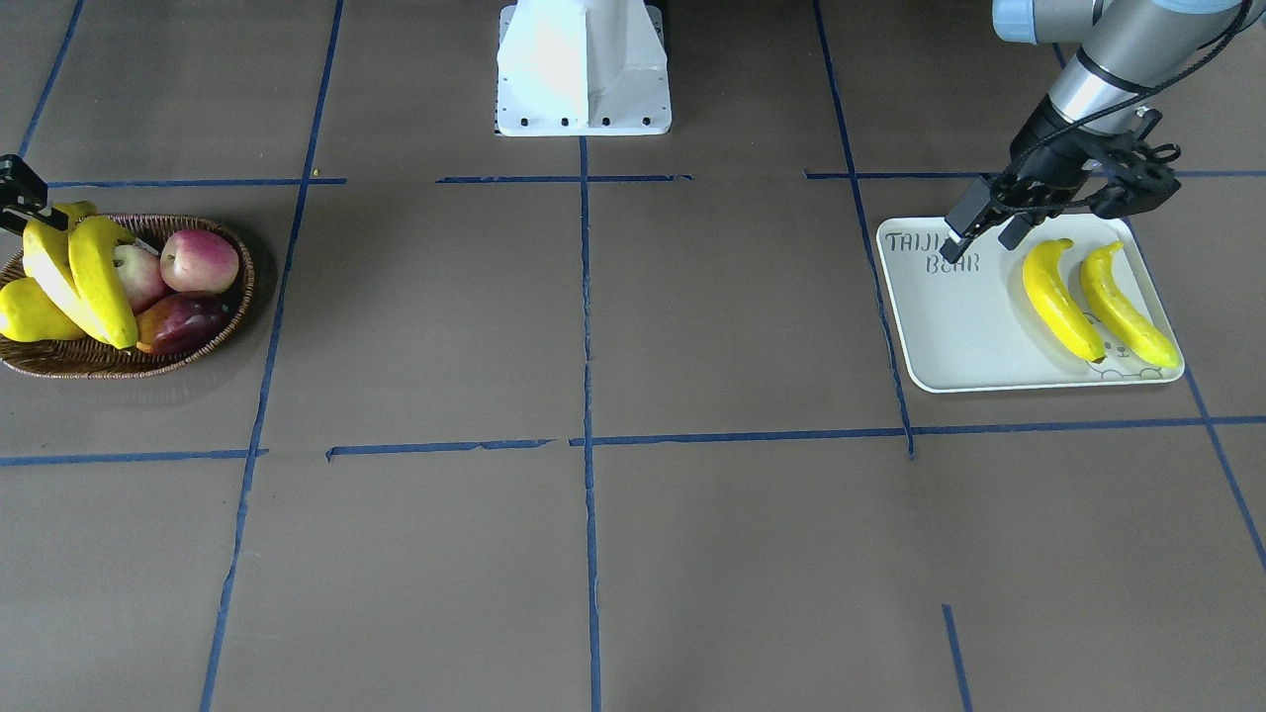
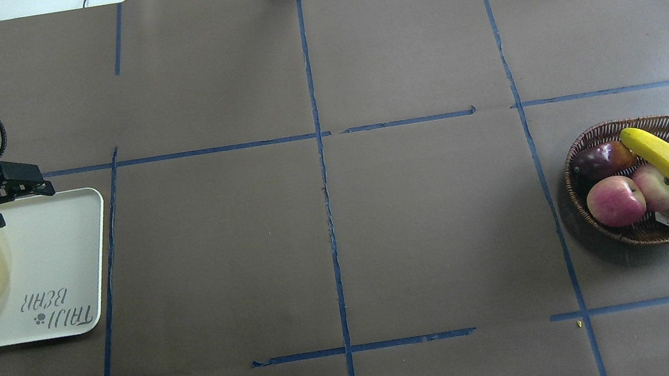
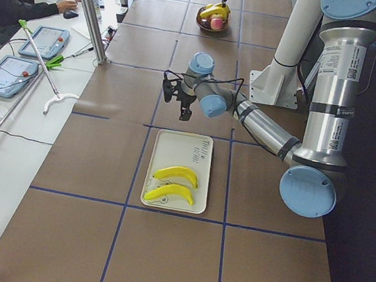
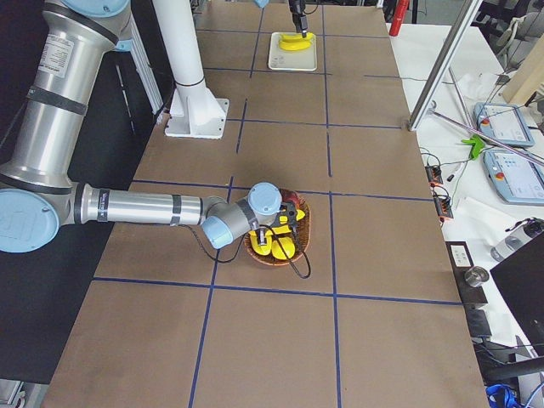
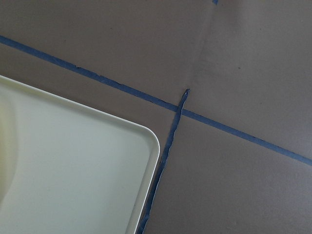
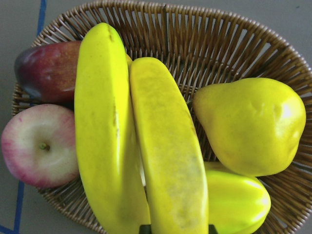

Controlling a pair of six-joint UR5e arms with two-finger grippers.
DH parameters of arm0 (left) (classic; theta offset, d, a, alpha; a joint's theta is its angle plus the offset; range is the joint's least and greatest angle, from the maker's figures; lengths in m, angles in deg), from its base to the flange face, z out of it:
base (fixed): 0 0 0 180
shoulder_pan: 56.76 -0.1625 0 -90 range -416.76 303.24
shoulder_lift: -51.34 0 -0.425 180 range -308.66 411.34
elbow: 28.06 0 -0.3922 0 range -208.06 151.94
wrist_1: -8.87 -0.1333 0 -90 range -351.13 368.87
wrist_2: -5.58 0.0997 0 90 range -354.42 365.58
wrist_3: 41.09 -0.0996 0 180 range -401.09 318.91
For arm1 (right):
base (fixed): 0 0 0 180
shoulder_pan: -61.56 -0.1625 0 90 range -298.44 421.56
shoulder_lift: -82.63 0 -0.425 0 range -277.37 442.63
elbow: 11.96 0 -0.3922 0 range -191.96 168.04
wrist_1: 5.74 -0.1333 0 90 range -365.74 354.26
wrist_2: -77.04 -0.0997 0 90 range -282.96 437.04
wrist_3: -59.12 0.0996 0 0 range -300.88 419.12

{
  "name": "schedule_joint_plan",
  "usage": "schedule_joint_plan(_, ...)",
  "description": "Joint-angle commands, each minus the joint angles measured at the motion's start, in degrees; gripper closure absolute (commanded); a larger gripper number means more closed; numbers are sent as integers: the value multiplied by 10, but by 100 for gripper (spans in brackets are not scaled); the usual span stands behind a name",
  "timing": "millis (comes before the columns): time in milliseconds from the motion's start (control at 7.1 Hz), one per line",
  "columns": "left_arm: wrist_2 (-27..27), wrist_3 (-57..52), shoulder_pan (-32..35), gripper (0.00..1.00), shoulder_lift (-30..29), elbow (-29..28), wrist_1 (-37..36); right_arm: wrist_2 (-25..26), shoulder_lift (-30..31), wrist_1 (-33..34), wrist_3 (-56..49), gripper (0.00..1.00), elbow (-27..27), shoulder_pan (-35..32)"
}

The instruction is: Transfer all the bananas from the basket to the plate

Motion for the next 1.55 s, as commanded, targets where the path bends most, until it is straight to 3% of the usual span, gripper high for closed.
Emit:
schedule_joint_plan(0, -1, 0, 0, 1, -1, -2, 0, 1, 6, -9, -1, 100, -19, -37)
schedule_joint_plan(282, -2, 0, 0, 1, -4, -2, 0, 1, 4, -9, -2, 100, -37, -107)
schedule_joint_plan(563, -2, 0, 0, 1, -5, 1, 1, 1, -18, -5, 5, 100, -69, -138)
schedule_joint_plan(704, -2, 0, -1, 1, -9, 2, 1, -2, -61, -3, 67, 100, -81, -143)
schedule_joint_plan(845, -3, 1, -1, 1, -33, -1, -2, -29, -153, 0, 187, 100, -75, -139)
schedule_joint_plan(985, -3, 38, -3, 1, -53, -3, -2, -26, -247, 3, 325, 100, -68, -69)
schedule_joint_plan(1126, -3, 83, -19, 1, -86, -2, -2, 26, -313, 2, 420, 99, -60, 2)
schedule_joint_plan(1408, -3, 215, -45, 1, -164, -3, 4, 148, -359, -3, 494, 99, -77, 118)
